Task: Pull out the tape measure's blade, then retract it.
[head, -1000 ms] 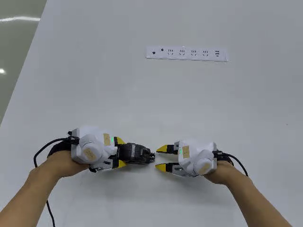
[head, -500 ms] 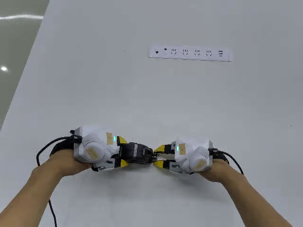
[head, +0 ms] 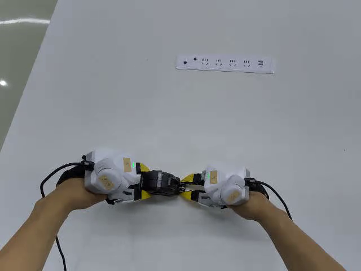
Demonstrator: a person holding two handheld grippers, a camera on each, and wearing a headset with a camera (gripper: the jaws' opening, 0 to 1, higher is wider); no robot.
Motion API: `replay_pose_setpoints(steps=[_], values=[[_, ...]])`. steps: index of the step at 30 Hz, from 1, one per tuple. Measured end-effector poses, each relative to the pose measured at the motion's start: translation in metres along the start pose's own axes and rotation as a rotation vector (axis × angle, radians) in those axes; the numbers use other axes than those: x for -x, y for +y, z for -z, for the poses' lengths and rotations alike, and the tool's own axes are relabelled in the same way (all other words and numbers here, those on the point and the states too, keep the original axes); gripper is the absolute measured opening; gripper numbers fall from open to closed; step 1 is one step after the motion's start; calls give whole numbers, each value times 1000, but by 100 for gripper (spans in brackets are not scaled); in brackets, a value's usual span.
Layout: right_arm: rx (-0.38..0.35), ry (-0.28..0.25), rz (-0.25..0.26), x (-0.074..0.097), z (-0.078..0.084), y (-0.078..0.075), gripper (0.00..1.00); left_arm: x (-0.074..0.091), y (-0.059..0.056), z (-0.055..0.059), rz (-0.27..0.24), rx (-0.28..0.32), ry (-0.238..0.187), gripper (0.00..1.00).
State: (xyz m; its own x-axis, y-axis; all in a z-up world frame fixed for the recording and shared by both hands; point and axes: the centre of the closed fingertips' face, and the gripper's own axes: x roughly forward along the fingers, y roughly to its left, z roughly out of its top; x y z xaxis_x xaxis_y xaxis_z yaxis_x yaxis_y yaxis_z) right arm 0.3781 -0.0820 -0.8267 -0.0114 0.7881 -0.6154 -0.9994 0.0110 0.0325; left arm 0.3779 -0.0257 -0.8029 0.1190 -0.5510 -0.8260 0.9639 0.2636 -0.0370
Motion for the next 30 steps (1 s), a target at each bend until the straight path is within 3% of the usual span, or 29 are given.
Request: replay_pose_setpoints(steps=[18, 30], values=[[7, 19, -7, 3, -4, 1, 10, 2, 0, 1, 11, 19, -33, 28], [17, 18, -9, 6, -4, 1, 10, 2, -1, 2, 11, 7, -27, 28]])
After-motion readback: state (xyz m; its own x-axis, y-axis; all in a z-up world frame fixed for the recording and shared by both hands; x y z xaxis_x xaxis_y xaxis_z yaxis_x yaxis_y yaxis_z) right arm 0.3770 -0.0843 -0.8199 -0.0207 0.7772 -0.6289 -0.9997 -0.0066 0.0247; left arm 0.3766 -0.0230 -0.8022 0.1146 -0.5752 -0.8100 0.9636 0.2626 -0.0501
